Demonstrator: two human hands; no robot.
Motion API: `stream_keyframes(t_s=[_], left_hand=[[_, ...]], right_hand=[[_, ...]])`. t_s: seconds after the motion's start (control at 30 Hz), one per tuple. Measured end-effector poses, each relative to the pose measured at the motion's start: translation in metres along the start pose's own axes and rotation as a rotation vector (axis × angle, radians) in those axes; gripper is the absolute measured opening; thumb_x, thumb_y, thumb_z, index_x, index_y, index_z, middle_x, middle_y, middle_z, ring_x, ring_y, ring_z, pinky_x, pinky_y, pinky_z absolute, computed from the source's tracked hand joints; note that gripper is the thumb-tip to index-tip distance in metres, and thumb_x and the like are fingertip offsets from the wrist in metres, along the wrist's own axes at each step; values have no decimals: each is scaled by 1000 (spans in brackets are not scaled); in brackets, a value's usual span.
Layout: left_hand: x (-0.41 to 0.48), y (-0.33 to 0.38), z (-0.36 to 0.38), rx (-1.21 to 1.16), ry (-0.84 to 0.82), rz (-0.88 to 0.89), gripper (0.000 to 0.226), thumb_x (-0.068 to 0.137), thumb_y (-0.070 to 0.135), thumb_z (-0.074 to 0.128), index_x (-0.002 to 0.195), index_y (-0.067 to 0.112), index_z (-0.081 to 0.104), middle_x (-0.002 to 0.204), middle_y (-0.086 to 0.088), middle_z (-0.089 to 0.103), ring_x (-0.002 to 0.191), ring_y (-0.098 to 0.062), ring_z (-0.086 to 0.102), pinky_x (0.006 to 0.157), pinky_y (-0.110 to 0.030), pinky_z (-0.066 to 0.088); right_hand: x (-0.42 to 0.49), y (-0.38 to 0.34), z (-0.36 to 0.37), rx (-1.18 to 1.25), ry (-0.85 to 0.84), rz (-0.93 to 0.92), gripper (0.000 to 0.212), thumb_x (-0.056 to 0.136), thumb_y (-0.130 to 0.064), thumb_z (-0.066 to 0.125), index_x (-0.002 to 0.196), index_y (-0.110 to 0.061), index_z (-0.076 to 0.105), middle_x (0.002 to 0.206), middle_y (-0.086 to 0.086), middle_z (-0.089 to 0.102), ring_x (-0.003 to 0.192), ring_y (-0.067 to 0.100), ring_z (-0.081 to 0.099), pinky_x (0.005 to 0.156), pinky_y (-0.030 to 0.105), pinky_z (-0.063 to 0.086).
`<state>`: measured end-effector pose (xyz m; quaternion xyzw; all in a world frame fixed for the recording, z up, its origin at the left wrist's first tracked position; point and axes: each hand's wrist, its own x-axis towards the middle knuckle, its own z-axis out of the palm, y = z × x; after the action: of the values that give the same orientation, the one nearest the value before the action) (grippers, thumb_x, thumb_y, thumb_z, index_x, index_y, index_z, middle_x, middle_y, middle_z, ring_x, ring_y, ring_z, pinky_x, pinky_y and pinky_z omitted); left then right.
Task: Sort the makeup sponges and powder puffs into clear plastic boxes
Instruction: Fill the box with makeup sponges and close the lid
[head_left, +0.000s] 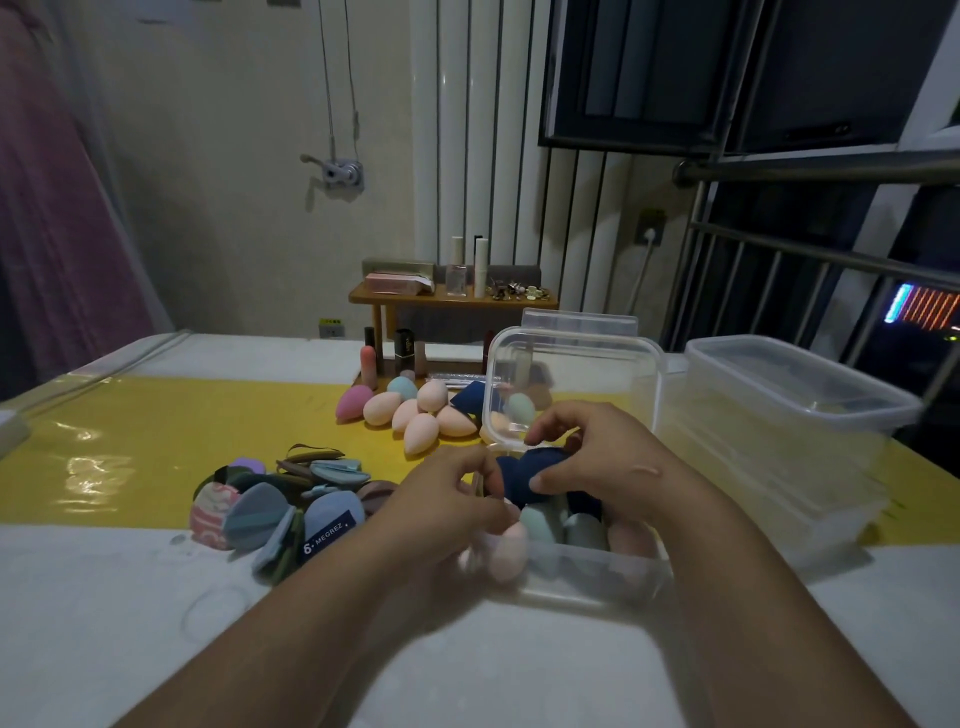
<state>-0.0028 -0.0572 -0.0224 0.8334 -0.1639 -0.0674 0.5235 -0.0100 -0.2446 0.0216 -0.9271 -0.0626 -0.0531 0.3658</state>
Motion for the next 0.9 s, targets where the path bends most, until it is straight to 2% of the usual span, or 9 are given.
stream_keyframes(t_s=[0.1,0.2,0.27,0.37,0.43,0.5,0.6,0.7,0.9], left_hand=[[2,1,-1,188,106,137,18,73,26,81,77,32,64,105,13,47,102,-5,46,76,-24,40],[2,6,-3,263,76,256,18,75,21,79,74,36,68,99,15,46,98,1,43,76,-20,38],[0,9,-3,289,-8,285,20,78,14,74,76,35,74,94,14,49,94,1,45,76,-19,40],[0,10,-4,352,-107,256,27,84,9,64,81,33,78,94,8,50,93,-4,45,83,-29,44],[1,10,-3,344,-146,220,29,87,9,60,83,31,79,95,7,49,95,-7,46,86,-32,44],[1,9,-1,291,-158,205,20,89,14,62,86,26,79,94,7,47,92,-6,47,83,-28,43],[0,8,2,213,-140,196,11,86,27,71,87,19,79,91,9,46,81,2,47,72,-17,40],[-1,8,2,182,-144,182,6,85,19,72,86,19,78,92,7,47,80,3,48,69,-12,38],[0,8,3,189,-148,190,30,84,12,65,76,39,76,97,3,45,94,-11,50,84,-31,46]], right_hand=[[1,2,-1,-118,6,40,28,71,-33,83,92,-31,64,95,-9,61,82,5,57,68,25,49],[1,1,-3,-157,19,50,29,71,-41,80,92,-32,62,93,-10,60,83,8,58,75,34,54],[0,0,-1,-149,12,50,28,71,-37,81,89,-31,61,92,-9,59,82,11,58,75,37,57],[0,-1,0,-71,12,55,25,72,-25,79,89,-26,61,92,-1,61,80,18,61,71,44,60],[-1,0,-1,46,26,44,23,74,-14,76,89,-21,61,91,6,62,73,20,60,63,39,59],[-2,1,-5,154,42,20,21,75,-8,74,88,-18,61,88,9,61,68,20,57,55,33,54],[-3,2,-11,274,35,-23,20,64,-14,73,81,-19,64,85,9,61,64,16,56,51,27,47],[-4,1,-14,353,-19,-52,17,56,-13,66,73,-17,66,77,5,61,53,6,52,49,26,42],[-6,1,-16,378,-104,-50,11,53,-6,65,60,-14,65,58,1,58,49,9,51,47,25,40]])
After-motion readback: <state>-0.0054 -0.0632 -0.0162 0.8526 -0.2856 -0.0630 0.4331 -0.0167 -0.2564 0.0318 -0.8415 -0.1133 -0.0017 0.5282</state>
